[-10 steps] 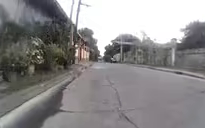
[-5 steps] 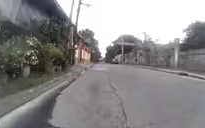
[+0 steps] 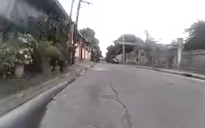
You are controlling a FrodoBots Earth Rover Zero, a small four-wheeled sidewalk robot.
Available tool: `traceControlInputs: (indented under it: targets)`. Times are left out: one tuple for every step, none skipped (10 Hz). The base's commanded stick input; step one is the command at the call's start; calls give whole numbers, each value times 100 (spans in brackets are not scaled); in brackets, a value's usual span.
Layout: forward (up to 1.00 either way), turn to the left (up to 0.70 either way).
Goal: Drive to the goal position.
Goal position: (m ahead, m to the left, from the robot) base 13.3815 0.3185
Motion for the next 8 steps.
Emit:
traceControlInputs:
  targets:
    - [70,0]
    - [70,0]
    - [70,0]
    - [70,0]
    - [70,0]
    - [70,0]
    - [70,0]
    - [70,0]
